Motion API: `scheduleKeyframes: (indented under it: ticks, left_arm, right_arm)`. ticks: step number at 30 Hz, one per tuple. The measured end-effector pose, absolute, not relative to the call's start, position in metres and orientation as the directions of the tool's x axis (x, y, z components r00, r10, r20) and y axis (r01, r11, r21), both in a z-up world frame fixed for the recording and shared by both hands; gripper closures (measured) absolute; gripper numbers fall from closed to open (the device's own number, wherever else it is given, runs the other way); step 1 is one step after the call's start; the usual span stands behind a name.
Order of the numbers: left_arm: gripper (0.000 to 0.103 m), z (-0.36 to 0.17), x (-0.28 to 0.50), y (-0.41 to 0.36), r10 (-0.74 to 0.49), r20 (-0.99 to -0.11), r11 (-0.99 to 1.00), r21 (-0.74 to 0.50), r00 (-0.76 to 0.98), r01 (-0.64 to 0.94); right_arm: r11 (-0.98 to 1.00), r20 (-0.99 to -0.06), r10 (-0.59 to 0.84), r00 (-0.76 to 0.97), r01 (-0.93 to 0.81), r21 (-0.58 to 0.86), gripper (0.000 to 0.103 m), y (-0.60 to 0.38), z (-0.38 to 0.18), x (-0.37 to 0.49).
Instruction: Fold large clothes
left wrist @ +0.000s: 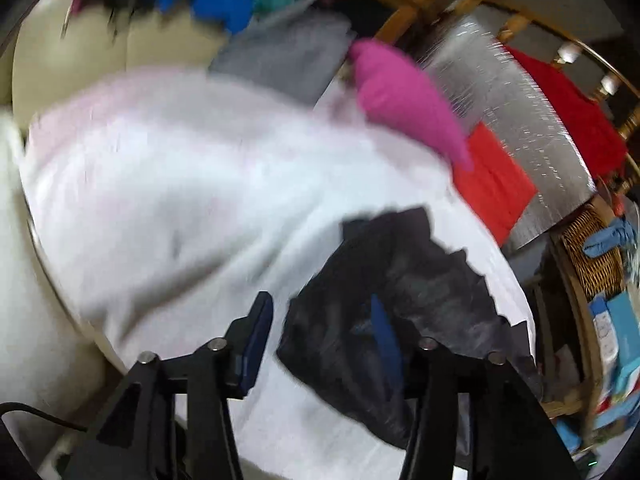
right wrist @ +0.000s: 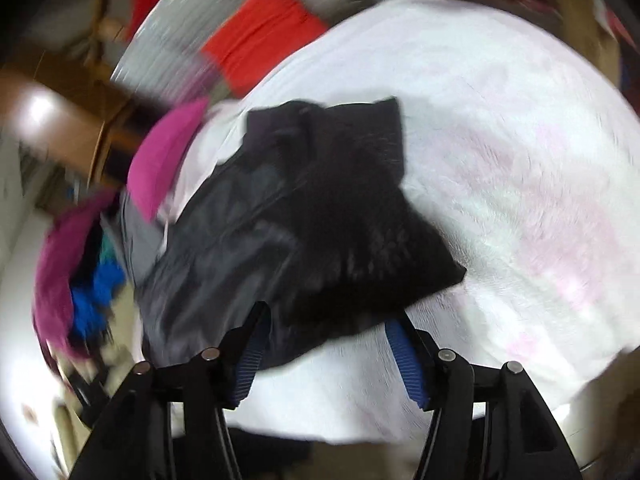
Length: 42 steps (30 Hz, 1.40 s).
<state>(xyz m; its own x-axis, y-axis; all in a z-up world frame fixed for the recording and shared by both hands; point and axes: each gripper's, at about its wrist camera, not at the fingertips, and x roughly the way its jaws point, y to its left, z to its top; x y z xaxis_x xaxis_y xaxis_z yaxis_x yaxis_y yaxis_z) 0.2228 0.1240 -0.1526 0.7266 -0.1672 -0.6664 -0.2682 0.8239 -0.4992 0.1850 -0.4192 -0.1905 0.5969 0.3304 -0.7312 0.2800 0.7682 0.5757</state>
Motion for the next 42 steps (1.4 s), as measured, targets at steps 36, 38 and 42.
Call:
scheduleKeyframes:
  ticks: [36, 38, 42]
  left_arm:
    - [0.095, -0.170, 0.393, -0.025, -0.167, -0.665, 0.969, -0.246, 0.728, -0.002]
    - [0.094, -0.175, 0.402, -0.022, -0.114, -0.676, 0.974, -0.221, 0.728, -0.053]
    - [0.059, -0.189, 0.420, -0.003, -0.192, -0.745, 0.950, -0.305, 0.638, -0.071]
  right_arm:
    - [0.954, -0.647, 0.031, 0.762, 0.170, 0.246, 0.081, -0.348, -0.172, 0.406]
    - [0.946, -0.654, 0.024, 0.756, 0.195, 0.260, 0.081, -0.353, -0.182, 0.415]
    - [0.920, -0.715, 0.066, 0.696, 0.235, 0.313, 0.081, -0.364, -0.215, 0.444]
